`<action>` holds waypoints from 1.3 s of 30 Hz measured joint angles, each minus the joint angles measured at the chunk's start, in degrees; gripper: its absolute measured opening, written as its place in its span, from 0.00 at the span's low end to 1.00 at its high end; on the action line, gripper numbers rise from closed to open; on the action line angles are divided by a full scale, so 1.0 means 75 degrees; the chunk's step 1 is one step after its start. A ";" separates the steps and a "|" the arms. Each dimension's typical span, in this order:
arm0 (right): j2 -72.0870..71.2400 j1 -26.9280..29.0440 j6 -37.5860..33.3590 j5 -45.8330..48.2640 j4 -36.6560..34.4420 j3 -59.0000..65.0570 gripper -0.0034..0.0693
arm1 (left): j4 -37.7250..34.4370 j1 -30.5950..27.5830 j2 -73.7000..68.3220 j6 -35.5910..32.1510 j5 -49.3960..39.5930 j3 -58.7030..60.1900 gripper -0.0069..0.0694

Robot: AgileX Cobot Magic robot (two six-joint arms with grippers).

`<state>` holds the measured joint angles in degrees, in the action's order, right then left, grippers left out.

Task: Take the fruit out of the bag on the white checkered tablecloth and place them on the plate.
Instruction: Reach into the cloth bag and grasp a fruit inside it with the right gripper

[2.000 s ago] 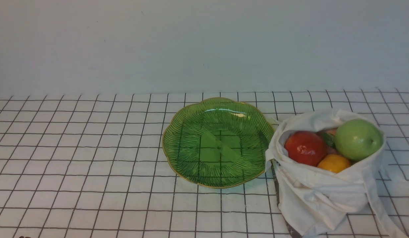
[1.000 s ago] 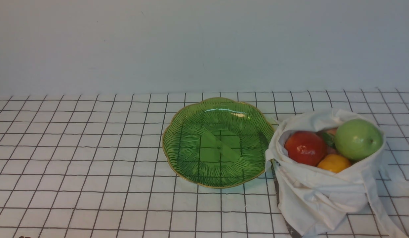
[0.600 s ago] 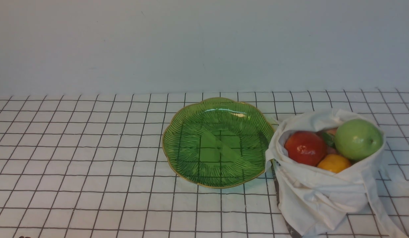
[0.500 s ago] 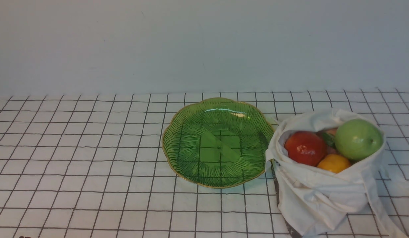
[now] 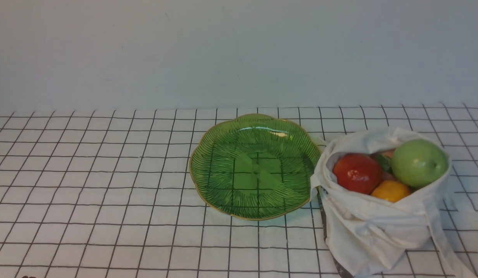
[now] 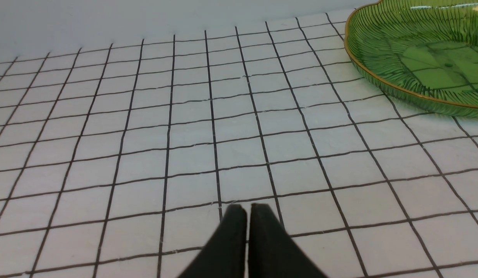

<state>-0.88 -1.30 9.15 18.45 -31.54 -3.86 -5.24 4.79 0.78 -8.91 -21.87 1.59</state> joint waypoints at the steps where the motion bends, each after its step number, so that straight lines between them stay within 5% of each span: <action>1: 0.0035 0.0000 -0.0149 0.0109 0.0235 -0.0370 0.03 | 0.0000 0.0000 0.0000 0.0000 0.0000 0.0000 0.08; 10: 0.3248 0.0000 -0.0294 0.3160 0.3125 -0.3291 0.03 | 0.0000 0.0000 0.0000 0.0000 0.0000 0.0000 0.08; 17: 0.6401 0.0000 -0.0791 0.3618 0.3390 -0.4795 0.08 | 0.0000 0.0000 0.0000 0.0000 0.0000 0.0000 0.08; 21: 0.7749 0.0000 -0.1178 0.3557 0.3077 -0.5716 0.25 | 0.0000 0.0000 0.0000 0.0000 0.0000 0.0000 0.08; 25: 0.9022 0.0000 -0.2071 0.3554 0.2788 -0.6558 0.58 | 0.0000 0.0000 0.0000 0.0000 0.0000 0.0000 0.08; 26: 0.9080 0.0000 -0.2071 0.3554 0.2788 -0.6593 0.58 | 0.0000 0.0000 0.0000 0.0000 0.0000 0.0000 0.08; 27: 0.9593 0.0000 -0.2434 0.3548 0.2772 -0.6876 0.75 | 0.0000 0.0000 0.0000 0.0000 0.0000 0.0000 0.08; 29: 1.0034 0.0000 -0.2578 0.3548 0.2772 -0.7127 0.88 | 0.0000 0.0000 0.0000 0.0000 0.0000 0.0000 0.08; 32: 1.0865 0.0000 -0.2686 0.3456 0.2795 -0.7511 0.98 | 0.0000 0.0000 0.0000 0.0000 0.0000 0.0000 0.08; 39: 1.2207 0.0000 -0.2831 0.3192 0.2978 -0.8129 1.00 | 0.0000 0.0000 0.0000 0.0000 0.0000 0.0000 0.08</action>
<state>90.68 -1.30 -12.08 42.39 -9.20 -64.82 -5.24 4.79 0.78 -8.91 -21.87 1.59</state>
